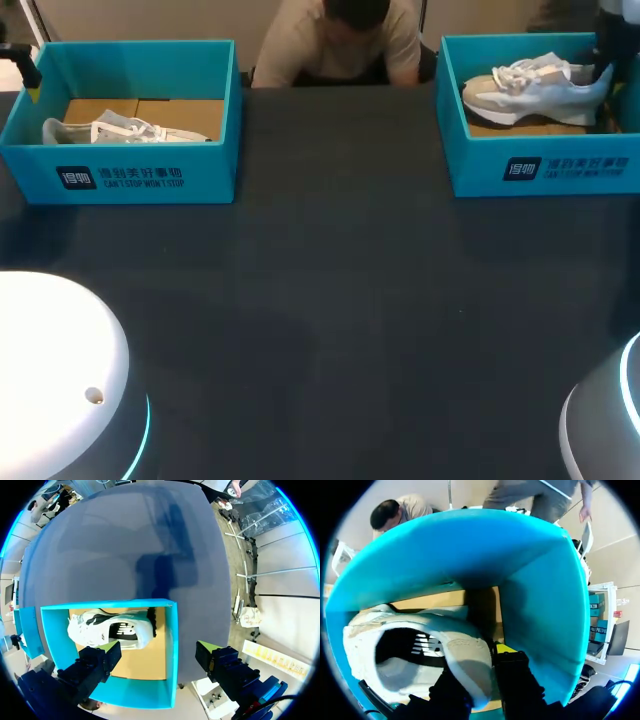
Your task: Take the shoe out of the shoebox, open the shoe tongue, remove and reinsert the insole, then place the shoe into the shoebox
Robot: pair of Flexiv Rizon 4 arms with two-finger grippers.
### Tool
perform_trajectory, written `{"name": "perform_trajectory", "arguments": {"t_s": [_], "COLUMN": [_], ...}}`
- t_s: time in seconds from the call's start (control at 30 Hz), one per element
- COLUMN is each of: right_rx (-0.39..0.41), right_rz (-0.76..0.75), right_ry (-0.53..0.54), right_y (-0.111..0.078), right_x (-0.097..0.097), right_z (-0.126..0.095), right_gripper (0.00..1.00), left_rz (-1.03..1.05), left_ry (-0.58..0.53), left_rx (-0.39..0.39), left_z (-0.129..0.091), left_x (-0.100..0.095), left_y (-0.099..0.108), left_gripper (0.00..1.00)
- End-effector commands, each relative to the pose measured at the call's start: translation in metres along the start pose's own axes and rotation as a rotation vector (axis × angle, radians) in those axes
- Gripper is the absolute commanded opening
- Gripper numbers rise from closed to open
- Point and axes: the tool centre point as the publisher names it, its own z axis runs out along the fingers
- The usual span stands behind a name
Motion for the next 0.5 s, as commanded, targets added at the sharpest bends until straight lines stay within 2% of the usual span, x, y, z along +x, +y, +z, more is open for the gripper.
{"name": "perform_trajectory", "arguments": {"t_s": [0.03, 0.2, 0.5], "right_rx": [0.024, 0.0, -0.048], "right_rz": [0.003, -0.008, -0.014], "right_ry": [-0.005, -0.048, -0.079], "right_y": [0.004, -0.003, -0.021], "right_x": [-0.003, -0.012, -0.024], "right_z": [-0.011, -0.033, -0.091], "right_gripper": [0.0, 0.0, 0.0], "left_rz": [0.001, 0.001, 0.001], "left_ry": [0.002, 0.002, 0.002], "left_rx": [-0.003, -0.003, -0.003], "left_z": [-0.001, -0.001, -0.001], "left_x": [0.0, 0.0, 0.0], "left_y": [-0.002, -0.002, -0.002], "left_gripper": [1.0, 1.0, 1.0]}}
